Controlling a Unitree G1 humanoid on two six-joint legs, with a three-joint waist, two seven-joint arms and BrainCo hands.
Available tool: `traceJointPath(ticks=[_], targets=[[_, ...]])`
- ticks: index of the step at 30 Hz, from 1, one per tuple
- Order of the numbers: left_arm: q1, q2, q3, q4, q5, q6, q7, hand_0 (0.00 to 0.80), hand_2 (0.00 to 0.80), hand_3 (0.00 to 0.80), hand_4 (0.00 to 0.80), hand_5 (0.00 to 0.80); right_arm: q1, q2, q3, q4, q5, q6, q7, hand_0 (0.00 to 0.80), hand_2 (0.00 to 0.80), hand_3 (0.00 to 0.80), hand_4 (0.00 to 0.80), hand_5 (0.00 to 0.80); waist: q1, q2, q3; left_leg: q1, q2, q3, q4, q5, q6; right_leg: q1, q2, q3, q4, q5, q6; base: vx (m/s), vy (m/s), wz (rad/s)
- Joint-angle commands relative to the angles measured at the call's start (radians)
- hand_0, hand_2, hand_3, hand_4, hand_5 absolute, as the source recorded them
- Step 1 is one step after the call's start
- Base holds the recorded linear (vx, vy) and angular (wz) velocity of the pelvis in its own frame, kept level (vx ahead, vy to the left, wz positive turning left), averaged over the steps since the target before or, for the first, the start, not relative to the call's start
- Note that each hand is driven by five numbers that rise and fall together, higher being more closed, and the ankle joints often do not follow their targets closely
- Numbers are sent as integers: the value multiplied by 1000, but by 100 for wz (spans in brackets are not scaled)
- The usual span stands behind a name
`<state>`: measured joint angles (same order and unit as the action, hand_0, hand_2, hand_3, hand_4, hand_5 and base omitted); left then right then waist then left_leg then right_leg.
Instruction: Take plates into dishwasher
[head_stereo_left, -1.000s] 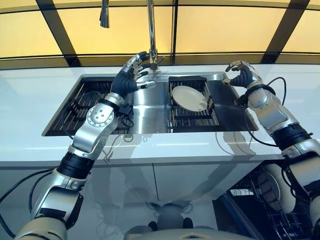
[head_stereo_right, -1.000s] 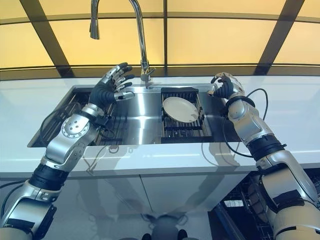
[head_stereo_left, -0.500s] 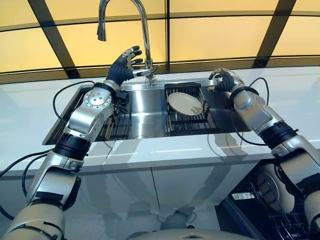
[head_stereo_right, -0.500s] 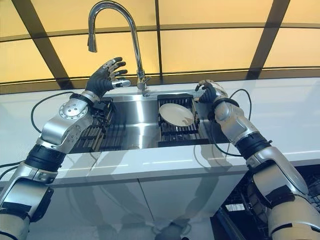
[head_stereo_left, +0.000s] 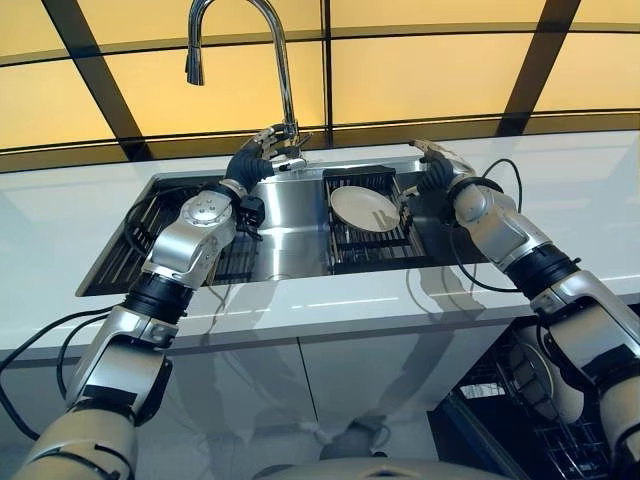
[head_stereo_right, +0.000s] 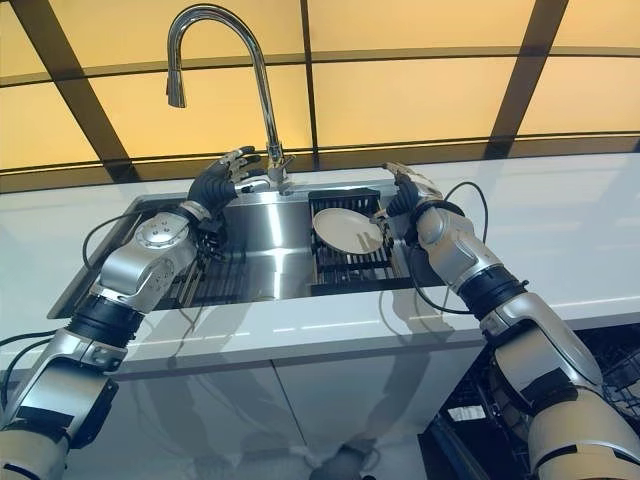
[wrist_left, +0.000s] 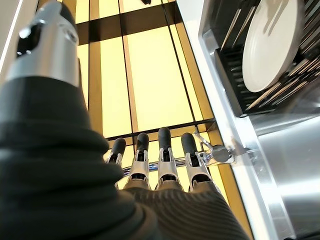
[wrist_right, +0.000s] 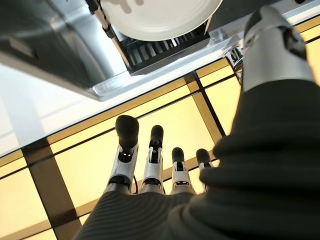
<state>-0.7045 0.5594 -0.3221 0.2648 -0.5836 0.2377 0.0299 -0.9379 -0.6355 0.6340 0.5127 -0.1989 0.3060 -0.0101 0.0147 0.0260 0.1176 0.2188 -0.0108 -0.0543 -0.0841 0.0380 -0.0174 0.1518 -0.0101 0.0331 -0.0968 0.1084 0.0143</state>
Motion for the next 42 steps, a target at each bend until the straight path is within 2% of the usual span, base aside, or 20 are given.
traceJointPath(ticks=[1, 2, 3, 5, 6, 7, 11, 13, 15, 16, 17, 20, 22, 23, 27, 34, 42], targets=[[-5, -19, 47, 39, -10, -112, 10, 0, 0, 0, 0, 0, -50, -38, -29, -24, -33, -14, -31, 0, 0, 0, 0, 0, 13, -64, -12, -94, -43, 7, 330, -182, 24, 95, 8, -13, 9, -127, 0, -66, -67, -17], [18, -21, 57, 24, -9, -130, -6, 0, 0, 0, 0, 0, -25, -53, -45, -47, -33, -24, -46, 0, 0, 0, 0, 0, 20, -69, 10, -146, -50, -18, 423, -182, 21, 97, 9, -23, 21, -122, -8, -68, -25, -10], [44, -30, 69, 7, -10, -147, -21, 0, 0, 0, 0, 0, 11, -66, -72, -71, -39, -41, -68, 0, 0, 0, 0, 0, 23, -70, 30, -178, -57, -42, 446, -168, 24, 95, 10, -29, 38, -119, -12, -45, 7, -6], [79, -54, 82, -3, 8, -174, -50, 0, 0, 0, 0, 0, 58, -66, -106, -88, -75, -69, -88, 0, 0, 0, 0, 0, 19, -70, 47, -165, -60, -50, 358, -159, 35, 93, 3, -33, 60, -120, -8, 35, 123, 11], [91, -60, 79, -18, 15, -183, -55, 0, 0, 0, 0, 0, 75, -60, -122, -106, -120, -73, -93, 0, 0, 0, 0, 0, 12, -59, 53, -138, -54, -51, 233, -104, 34, 91, 4, -45, 64, -125, -6, 58, 229, 21], [90, -59, 72, -36, 8, -184, -46, 0, 0, 0, 0, 0, 81, -60, -132, -125, -146, -77, -96, 0, 0, 0, 0, 0, 7, -51, 60, -127, -55, -55, 168, -72, 34, 87, 2, -54, 68, -127, -3, 39, 232, 16], [97, -36, 82, -89, -22, -177, -36, 0, 0, 0, 0, 0, 88, -81, -158, -168, -151, -80, -56, 0, 0, 0, 0, 0, 1, -33, 71, -92, -67, -96, 84, -57, 52, 51, -12, -71, 143, -167, 9, 75, 198, -5], [100, -7, 91, -137, -53, -162, -37, 0, 0, 0, 0, 0, 109, -102, -167, -179, -150, -130, -67, 0, 0, 0, 0, 0, -10, -18, 73, -61, -71, -101, 25, -39, 62, -18, -13, -112, 330, -219, 22, 125, 215, -15], [104, 29, 99, -164, -77, -162, -43, 0, 0, 0, 0, 0, 144, -130, -183, -198, -137, -163, -89, 0, 0, 0, 0, 0, -24, -22, 92, -47, -87, -88, 10, -25, 75, -161, -37, -122, 612, -174, 71, 42, 146, -12], [110, 37, 105, -171, -78, -162, -50, 0, 0, 0, 0, 0, 163, -138, -195, -196, -152, -195, -103, 0, 0, 0, 0, 0, -26, -31, 101, -47, -98, -83, 14, -26, 80, -211, -46, -111, 689, -142, 93, 24, 52, -8], [113, 38, 109, -169, -74, -162, -59, 0, 0, 0, 0, 0, 175, -143, -203, -186, -156, -215, -112, 0, 0, 0, 0, 0, -25, -35, 106, -47, -103, -80, 20, -29, 83, -229, -48, -102, 694, -121, 103, 67, -7, -3], [81, 39, 90, -145, -43, -172, -78, 0, 0, 0, 0, 0, 143, -124, -187, -146, -146, -199, -145, 0, 0, 0, 0, 0, -18, -29, 130, -53, -93, -90, 50, -52, 82, -215, -45, -65, 476, -81, 91, 45, -80, -1], [33, 45, 65, -133, -70, -178, -55, 0, 0, 0, 0, 0, 101, -128, -151, -105, -115, -198, -179, 0, 0, 0, 0, 0, -16, -23, 144, -74, -85, -98, 72, -76, 82, -187, -29, -27, 328, -114, 58, -21, -139, -2], [36, 41, 64, -128, -71, -192, -48, 0, 0, 0, 0, 0, 89, -122, -145, -102, -115, -193, -166, 0, 0, 0, 0, 0, -14, -22, 145, -85, -82, -99, 86, -83, 82, -172, -22, -19, 295, -117, 54, 45, -176, 30], [62, 24, 69, -130, -57, -204, -62, 0, 0, 0, 0, 0, 64, -116, -126, -130, -134, -152, -84, 0, 0, 0, 0, 0, 0, -28, 127, -90, -66, -88, 82, -78, 76, -91, -20, -42, 198, -125, 37, 132, -119, 21], [60, -6, 52, -140, -32, -187, -64, 0, 0, 0, 0, 0, -12, -98, -52, -114, -147, -119, -15, 0, 0, 0, 0, 0, 19, -38, 102, -90, -63, -106, 25, -72, 68, -57, -14, -53, 114, -124, 28, 89, -40, 4], [87, -40, 66, -163, -21, -163, -64, 0, 0, 0, 0, 0, -25, -54, -18, -92, -127, -73, 67, 0, 0, 0, 0, 0, 31, -36, 80, -86, -59, -115, 1, -64, 64, -58, -15, -67, 125, -146, 23, 82, 12, 8]])
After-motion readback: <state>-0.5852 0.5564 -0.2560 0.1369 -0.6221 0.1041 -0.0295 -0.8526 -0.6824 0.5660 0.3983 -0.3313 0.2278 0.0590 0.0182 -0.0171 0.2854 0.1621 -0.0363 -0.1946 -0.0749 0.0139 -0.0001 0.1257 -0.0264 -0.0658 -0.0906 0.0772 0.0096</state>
